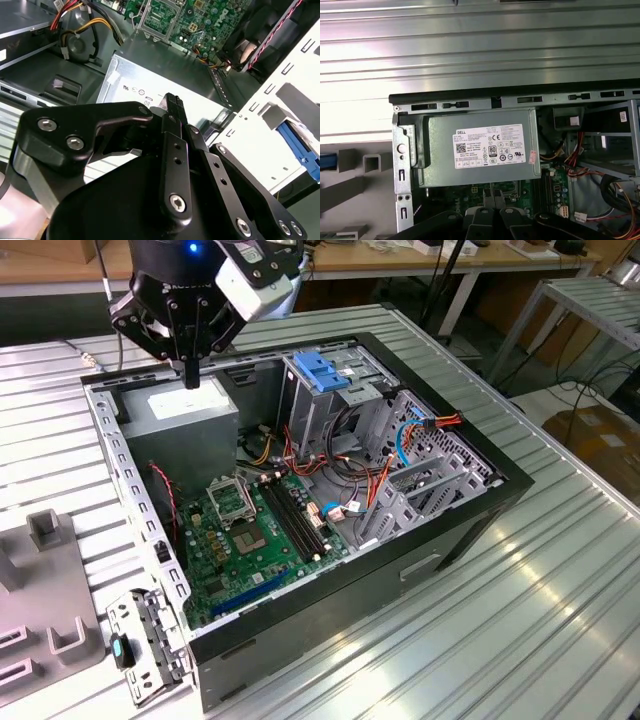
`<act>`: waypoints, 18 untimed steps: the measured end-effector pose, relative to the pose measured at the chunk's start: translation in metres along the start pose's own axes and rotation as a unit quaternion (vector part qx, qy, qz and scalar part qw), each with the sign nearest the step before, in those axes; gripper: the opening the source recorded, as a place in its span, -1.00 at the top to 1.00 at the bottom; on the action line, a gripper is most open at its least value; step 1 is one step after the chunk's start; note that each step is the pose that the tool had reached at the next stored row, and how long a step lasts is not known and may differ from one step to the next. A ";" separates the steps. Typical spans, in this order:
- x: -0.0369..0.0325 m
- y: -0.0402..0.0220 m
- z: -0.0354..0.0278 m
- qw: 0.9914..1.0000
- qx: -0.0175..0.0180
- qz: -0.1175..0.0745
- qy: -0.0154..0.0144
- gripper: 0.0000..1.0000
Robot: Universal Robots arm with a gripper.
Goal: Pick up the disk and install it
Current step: 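Reach for the disk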
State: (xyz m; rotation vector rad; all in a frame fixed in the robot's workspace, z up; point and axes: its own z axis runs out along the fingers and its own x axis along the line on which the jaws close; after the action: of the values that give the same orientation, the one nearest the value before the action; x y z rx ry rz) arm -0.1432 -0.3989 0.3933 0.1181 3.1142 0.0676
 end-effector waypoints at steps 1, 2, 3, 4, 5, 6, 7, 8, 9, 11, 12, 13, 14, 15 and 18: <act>0.0009 -0.0001 0.0000 1.000 0.000 0.000 0.000 0.79; 0.0017 -0.0001 -0.0001 1.000 0.000 0.000 0.000 0.79; 0.0022 -0.0002 -0.0001 1.000 0.000 0.000 0.000 0.79; 0.0029 -0.0002 0.0000 1.000 0.000 0.000 0.000 0.79; 0.0036 -0.0003 -0.0001 1.000 0.000 0.000 0.000 0.79; 0.0044 -0.0003 -0.0001 1.000 0.000 0.000 0.000 0.79; 0.0050 -0.0004 -0.0001 1.000 0.000 0.000 0.000 0.79; 0.0057 -0.0004 -0.0001 1.000 0.000 0.000 0.000 0.79; 0.0062 -0.0005 -0.0002 1.000 0.000 0.000 0.000 0.79; 0.0077 -0.0006 -0.0002 1.000 0.000 0.000 0.000 0.79; 0.0083 -0.0006 -0.0002 1.000 0.000 0.000 0.000 0.79; 0.0098 -0.0007 -0.0002 1.000 0.000 0.000 0.000 0.79; 0.0108 -0.0008 -0.0003 1.000 0.000 0.000 0.000 0.79; 0.0115 -0.0009 -0.0003 1.000 0.000 0.000 0.000 0.79; 0.0138 -0.0011 -0.0003 1.000 0.000 0.000 0.000 0.79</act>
State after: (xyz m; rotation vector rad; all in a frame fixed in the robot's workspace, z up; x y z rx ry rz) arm -0.1570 -0.3989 0.3933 0.1181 3.1147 0.0675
